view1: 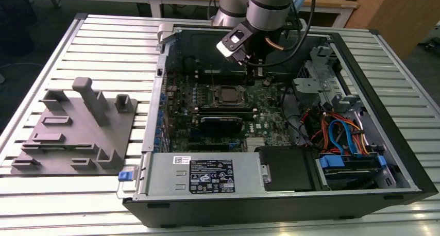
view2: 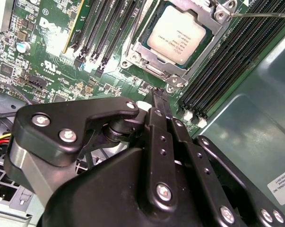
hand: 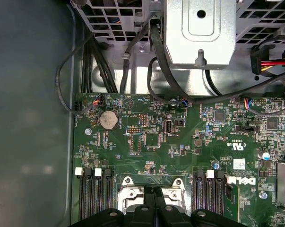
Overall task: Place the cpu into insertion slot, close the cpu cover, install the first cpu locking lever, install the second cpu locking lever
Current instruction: 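Close the cpu cover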
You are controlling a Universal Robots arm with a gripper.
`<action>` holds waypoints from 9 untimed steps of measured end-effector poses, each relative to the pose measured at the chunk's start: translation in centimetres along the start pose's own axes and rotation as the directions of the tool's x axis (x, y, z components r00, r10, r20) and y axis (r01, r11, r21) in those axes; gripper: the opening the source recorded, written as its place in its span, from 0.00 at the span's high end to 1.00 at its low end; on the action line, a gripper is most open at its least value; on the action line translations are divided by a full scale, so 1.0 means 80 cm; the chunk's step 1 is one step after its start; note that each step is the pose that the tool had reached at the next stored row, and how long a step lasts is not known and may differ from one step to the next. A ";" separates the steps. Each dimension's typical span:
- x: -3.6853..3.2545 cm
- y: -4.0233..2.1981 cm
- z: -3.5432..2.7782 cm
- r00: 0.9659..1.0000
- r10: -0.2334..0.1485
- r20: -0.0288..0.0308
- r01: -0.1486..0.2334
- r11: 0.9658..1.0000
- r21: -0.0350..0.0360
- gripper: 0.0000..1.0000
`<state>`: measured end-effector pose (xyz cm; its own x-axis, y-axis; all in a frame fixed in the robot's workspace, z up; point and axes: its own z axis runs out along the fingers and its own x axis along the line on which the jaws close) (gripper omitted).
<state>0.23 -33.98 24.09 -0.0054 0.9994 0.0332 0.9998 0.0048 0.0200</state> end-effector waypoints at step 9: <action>0.0001 -0.0199 0.0045 1.000 0.000 0.000 0.000 1.000 0.000 0.89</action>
<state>-1.35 -33.98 23.70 -0.0055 0.9994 0.0332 0.9998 0.0048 0.0201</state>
